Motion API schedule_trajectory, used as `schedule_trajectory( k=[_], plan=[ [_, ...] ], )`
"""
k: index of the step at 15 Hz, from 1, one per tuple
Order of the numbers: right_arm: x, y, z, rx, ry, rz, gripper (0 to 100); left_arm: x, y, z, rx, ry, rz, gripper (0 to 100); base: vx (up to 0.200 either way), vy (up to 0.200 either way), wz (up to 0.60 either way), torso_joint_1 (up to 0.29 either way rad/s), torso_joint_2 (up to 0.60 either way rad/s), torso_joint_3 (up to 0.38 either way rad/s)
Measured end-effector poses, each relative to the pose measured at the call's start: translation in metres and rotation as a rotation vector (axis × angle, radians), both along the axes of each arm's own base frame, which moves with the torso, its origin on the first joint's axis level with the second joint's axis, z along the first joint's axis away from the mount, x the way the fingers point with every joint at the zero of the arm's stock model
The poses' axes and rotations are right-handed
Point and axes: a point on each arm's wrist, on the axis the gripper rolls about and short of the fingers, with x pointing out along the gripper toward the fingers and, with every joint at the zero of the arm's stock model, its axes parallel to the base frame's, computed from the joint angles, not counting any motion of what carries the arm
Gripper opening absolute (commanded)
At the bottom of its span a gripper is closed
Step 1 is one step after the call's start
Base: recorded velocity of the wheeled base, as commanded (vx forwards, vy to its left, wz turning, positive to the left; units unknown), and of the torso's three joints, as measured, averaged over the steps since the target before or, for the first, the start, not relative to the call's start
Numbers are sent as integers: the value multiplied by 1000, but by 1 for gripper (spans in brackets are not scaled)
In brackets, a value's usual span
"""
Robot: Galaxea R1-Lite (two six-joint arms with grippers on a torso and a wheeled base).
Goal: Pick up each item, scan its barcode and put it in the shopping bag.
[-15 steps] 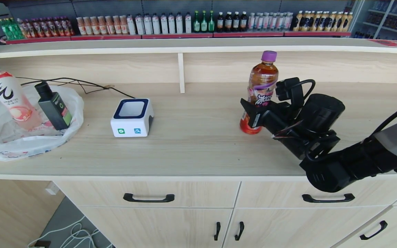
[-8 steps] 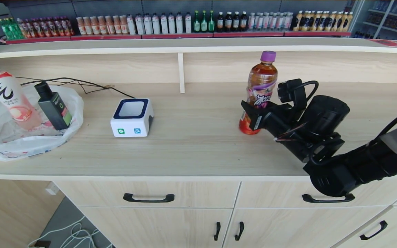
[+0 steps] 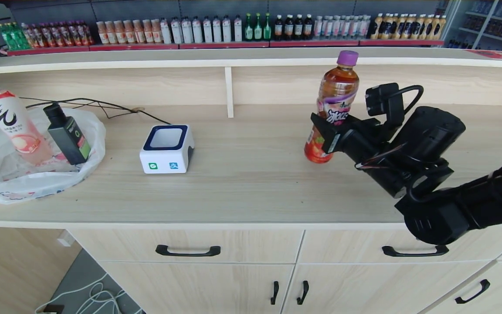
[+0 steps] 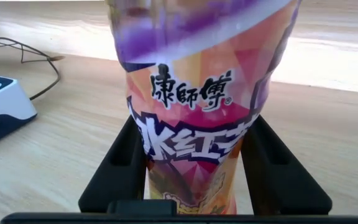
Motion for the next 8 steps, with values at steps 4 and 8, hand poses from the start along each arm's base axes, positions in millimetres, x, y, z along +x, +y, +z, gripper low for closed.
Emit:
schedule_trajectory(
  k=[4,8],
  plan=[
    [-14,4,17,19,-40,26,0,0,0,0,0,0,-1,100,0,0,0,0,0,0],
    [-53,9,29,21,-54,109,0,0,0,0,0,0,-1,100,0,0,0,0,0,0]
  ],
)
